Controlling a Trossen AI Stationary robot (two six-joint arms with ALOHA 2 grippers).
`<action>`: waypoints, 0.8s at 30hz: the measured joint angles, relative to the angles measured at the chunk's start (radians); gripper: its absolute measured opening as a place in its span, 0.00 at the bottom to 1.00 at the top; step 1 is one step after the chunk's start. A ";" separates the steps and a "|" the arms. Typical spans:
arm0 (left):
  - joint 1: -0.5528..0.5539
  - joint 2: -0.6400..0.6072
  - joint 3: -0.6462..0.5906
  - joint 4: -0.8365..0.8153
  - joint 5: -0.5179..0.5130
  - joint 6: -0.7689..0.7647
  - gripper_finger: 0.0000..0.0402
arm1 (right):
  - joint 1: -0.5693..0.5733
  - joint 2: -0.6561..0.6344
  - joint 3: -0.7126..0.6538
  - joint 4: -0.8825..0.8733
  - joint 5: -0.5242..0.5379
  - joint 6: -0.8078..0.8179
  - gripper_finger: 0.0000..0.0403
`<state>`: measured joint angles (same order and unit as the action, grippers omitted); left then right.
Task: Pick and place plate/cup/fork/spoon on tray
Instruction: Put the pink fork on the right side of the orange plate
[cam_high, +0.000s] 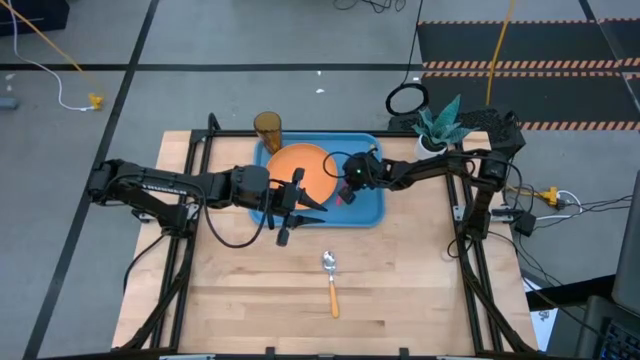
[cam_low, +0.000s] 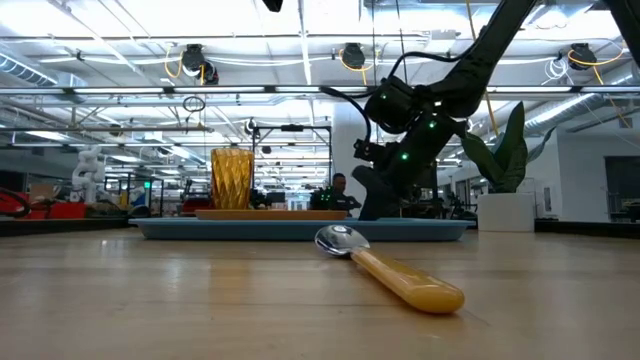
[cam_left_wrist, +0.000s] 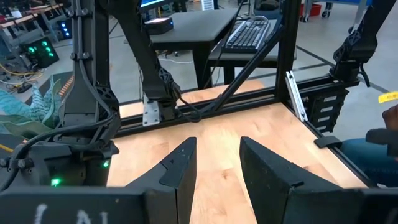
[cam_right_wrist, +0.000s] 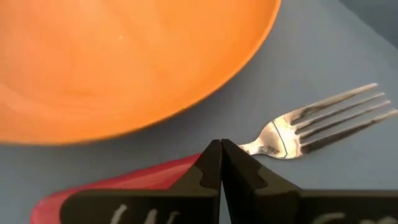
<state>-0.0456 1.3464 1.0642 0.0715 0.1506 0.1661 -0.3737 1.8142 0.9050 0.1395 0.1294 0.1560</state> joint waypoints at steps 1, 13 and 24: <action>0.000 0.000 0.000 0.000 0.000 0.000 0.32 | 0.000 -0.009 -0.001 -0.001 -0.001 -0.006 0.00; 0.000 0.000 0.000 -0.003 0.000 0.001 0.32 | -0.054 -0.072 -0.001 0.007 0.018 -0.049 0.00; 0.000 0.000 0.000 -0.010 0.000 -0.011 0.32 | -0.116 -0.006 -0.001 0.001 -0.056 -0.049 0.00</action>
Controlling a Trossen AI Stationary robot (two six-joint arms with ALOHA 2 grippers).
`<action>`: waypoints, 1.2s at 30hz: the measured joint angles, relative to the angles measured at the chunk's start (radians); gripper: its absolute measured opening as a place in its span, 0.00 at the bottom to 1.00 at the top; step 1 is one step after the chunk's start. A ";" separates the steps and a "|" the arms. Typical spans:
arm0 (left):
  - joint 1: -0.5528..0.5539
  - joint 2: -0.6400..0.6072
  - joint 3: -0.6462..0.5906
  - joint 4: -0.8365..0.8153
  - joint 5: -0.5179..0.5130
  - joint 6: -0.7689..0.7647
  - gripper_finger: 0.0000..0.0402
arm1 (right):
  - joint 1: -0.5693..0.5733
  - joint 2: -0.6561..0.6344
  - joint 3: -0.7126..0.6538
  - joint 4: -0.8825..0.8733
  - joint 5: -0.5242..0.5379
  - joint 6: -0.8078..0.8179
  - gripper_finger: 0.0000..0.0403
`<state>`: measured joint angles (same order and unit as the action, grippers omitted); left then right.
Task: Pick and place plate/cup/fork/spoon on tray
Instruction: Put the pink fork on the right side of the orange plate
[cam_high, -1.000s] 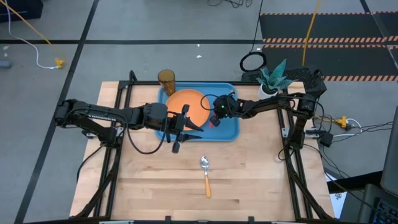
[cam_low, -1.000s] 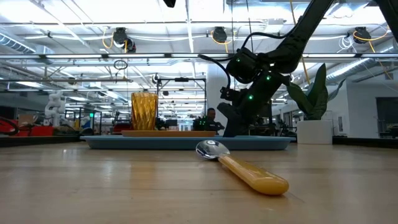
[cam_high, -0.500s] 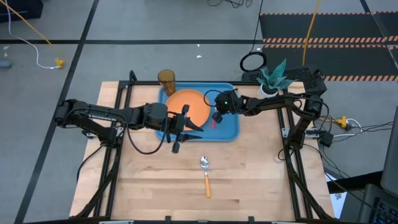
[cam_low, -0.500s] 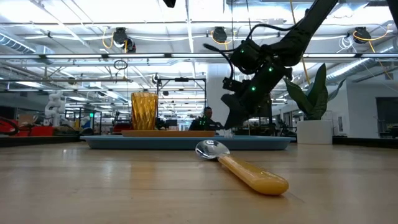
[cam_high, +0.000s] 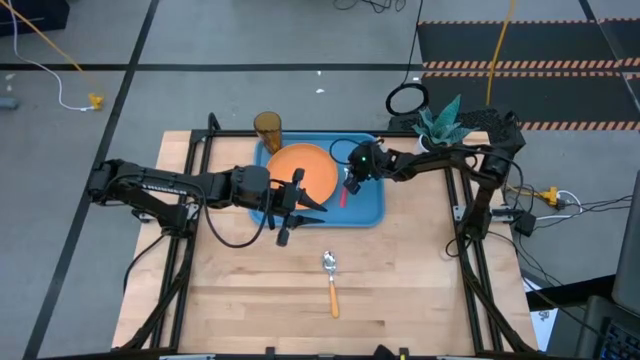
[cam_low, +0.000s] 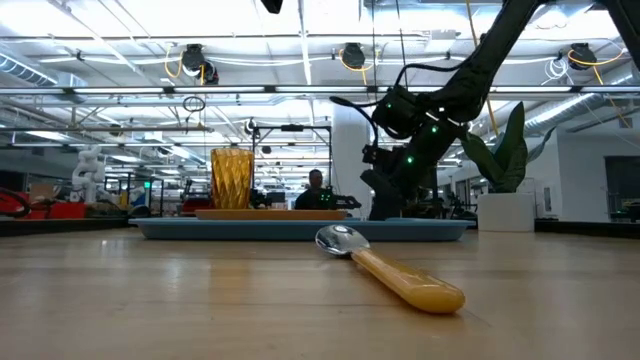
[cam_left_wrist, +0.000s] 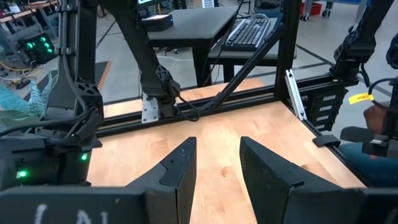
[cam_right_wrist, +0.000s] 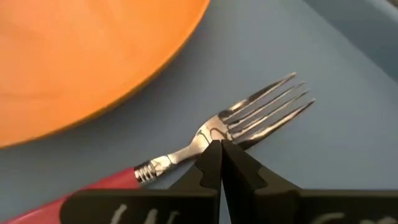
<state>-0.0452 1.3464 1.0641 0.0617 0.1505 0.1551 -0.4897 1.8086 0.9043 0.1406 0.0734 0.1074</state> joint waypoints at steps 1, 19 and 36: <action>0.000 0.000 0.000 -0.001 0.000 0.000 0.32 | -0.001 0.007 0.000 0.004 0.000 0.000 0.00; 0.000 0.000 0.000 -0.007 0.000 0.003 0.32 | -0.002 0.044 0.002 0.061 0.000 -0.067 0.00; 0.000 0.000 0.000 -0.006 -0.001 0.004 0.32 | -0.015 0.045 0.000 0.096 -0.028 -0.142 0.00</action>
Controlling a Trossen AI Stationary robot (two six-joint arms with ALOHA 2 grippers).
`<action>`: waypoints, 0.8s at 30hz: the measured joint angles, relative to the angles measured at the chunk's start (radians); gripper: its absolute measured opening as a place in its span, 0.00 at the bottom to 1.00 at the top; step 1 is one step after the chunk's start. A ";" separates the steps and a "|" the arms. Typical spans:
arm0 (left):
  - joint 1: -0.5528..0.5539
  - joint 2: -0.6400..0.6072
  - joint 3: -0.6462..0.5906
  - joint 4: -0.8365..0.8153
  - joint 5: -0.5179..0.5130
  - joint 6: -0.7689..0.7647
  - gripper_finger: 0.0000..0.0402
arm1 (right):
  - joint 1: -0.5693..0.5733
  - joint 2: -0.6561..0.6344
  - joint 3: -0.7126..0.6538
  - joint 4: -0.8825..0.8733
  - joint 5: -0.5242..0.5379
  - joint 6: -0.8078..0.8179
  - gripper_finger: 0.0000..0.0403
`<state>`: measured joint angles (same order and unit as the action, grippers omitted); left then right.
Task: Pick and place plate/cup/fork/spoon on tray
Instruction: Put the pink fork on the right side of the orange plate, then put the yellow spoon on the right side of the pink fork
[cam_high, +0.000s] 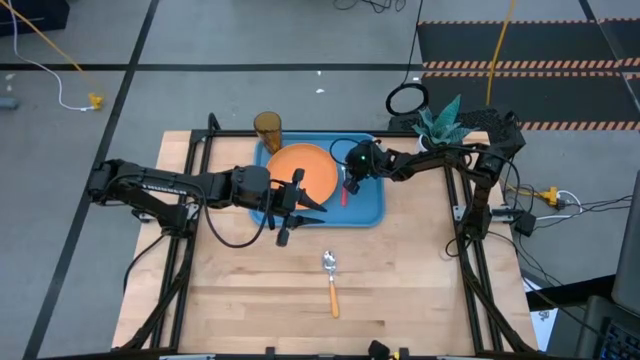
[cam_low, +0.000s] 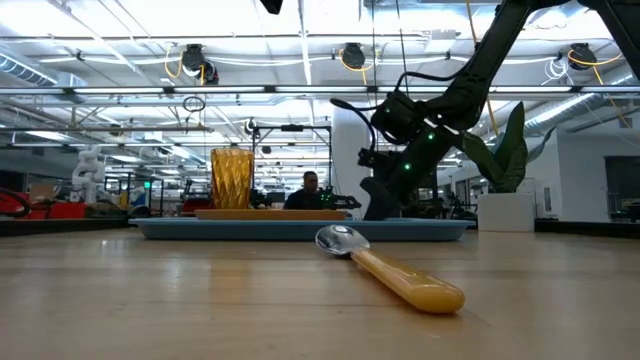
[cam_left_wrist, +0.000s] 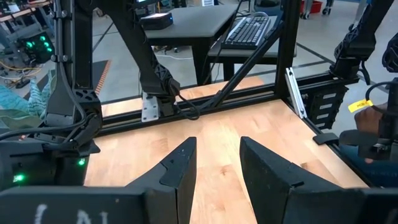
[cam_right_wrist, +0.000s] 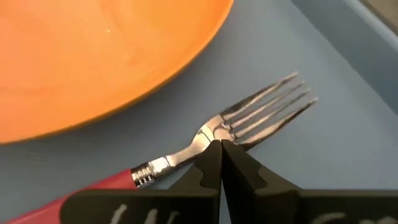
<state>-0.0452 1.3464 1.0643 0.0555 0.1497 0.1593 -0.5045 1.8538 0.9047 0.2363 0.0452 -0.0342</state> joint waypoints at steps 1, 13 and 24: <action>0.000 0.000 0.000 0.000 0.000 0.000 0.32 | 0.000 0.000 0.000 0.006 0.000 -0.006 0.00; 0.000 0.000 0.000 0.000 -0.002 -0.004 0.32 | 0.009 -0.032 0.000 0.039 -0.048 0.024 0.00; -0.034 0.000 0.000 -0.025 -0.006 -0.007 0.32 | 0.170 -0.334 0.000 -0.251 0.034 0.180 0.00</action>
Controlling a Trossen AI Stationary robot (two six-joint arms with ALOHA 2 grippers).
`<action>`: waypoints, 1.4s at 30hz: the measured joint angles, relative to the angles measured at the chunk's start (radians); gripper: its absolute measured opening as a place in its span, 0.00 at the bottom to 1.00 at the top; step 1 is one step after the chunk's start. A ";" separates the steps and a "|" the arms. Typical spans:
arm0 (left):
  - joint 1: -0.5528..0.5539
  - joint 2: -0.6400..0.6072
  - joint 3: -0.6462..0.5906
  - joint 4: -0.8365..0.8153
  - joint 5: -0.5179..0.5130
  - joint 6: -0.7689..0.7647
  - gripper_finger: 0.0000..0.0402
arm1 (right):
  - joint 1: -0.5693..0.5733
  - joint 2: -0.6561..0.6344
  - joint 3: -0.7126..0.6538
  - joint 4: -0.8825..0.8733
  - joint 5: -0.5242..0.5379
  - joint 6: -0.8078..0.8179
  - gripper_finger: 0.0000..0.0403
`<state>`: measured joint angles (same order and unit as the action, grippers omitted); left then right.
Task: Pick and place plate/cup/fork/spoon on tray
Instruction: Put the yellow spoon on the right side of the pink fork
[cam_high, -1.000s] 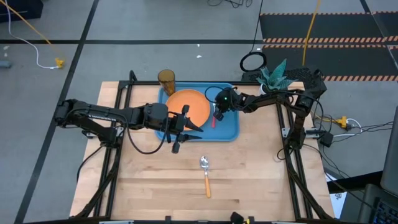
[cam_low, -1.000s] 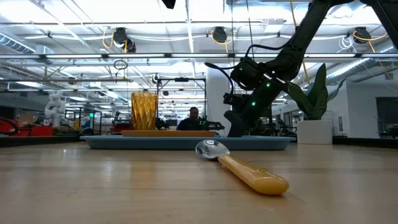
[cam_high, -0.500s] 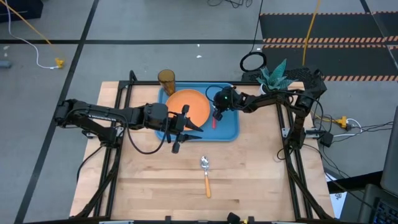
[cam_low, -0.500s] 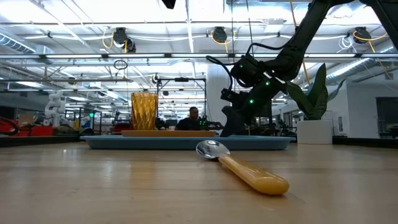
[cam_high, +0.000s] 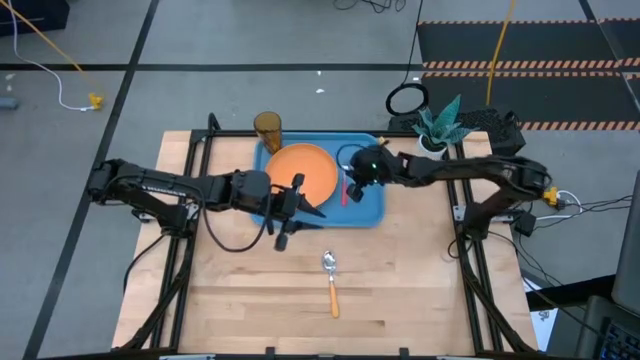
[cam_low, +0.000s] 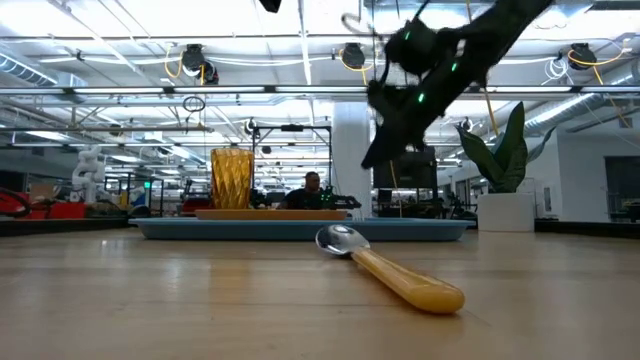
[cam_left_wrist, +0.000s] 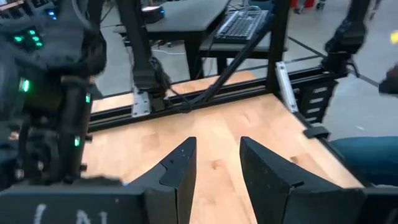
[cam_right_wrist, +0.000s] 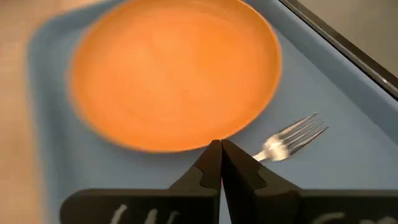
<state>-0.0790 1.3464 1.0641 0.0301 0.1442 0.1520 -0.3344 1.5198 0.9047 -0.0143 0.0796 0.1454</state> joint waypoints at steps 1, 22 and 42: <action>-0.013 0.000 0.000 0.001 -0.007 0.000 0.32 | 0.027 -0.032 0.000 -0.029 0.014 0.013 0.00; -0.314 0.202 0.000 0.169 -0.330 -0.031 0.32 | 0.585 -0.205 -0.022 -0.166 0.311 0.334 0.00; -0.359 0.338 0.021 -0.088 -0.424 -0.062 0.32 | 0.703 -0.211 -0.036 0.027 0.318 0.266 0.00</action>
<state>-0.4379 1.6840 1.0847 -0.0580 -0.2802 0.0899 0.3682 1.3090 0.8684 0.0126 0.3980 0.4118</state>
